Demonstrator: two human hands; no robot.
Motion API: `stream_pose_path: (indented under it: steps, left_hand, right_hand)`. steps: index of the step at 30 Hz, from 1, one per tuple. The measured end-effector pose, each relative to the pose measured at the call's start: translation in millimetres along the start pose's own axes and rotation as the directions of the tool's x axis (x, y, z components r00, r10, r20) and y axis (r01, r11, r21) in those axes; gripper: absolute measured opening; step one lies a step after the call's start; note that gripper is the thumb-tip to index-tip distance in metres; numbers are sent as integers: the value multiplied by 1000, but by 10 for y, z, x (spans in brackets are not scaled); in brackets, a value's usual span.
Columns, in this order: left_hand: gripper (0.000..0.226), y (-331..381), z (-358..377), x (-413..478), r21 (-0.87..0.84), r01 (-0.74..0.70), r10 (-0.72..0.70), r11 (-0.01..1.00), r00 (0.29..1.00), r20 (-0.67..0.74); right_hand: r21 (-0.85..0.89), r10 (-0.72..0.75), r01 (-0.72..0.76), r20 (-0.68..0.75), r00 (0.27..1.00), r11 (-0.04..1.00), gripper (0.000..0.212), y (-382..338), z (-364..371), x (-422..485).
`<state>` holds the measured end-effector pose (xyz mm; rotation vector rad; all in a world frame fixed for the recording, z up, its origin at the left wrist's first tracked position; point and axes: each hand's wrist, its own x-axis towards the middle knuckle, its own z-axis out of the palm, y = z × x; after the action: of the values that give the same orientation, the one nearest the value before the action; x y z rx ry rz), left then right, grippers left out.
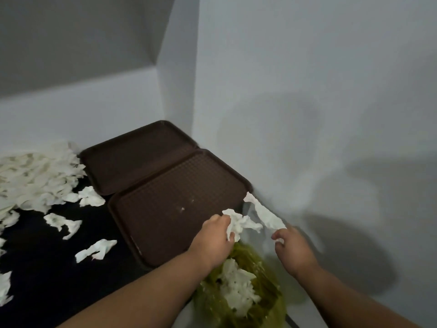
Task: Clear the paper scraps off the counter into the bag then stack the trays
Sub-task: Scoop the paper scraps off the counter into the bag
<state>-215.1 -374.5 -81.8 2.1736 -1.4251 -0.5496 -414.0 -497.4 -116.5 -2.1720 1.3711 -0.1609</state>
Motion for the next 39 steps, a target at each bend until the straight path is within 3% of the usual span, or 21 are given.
stream_pose_path:
  steps: [10,18,30,39]
  left_hand:
    - [27,-159,818,3,127,126,-158,984,944,291]
    - [65,-162,931,129,-28,237,-213,971,913,348]
    - [52,-187,560,-38,-72,169,-150,983,965,216]
    - [45,-290,-484,-368,-26,-23,22,999,999,-39]
  right_hand:
    - [-82,62,-42,253,965,996,27,445,456,-110]
    - [-41,93,-84,321,943,996,39,456,561,-110]
    - [-80,15,1,207,978,997,27,183,393,-157]
    - [-31,-153,153,1,988,988,24,-788,156,-117]
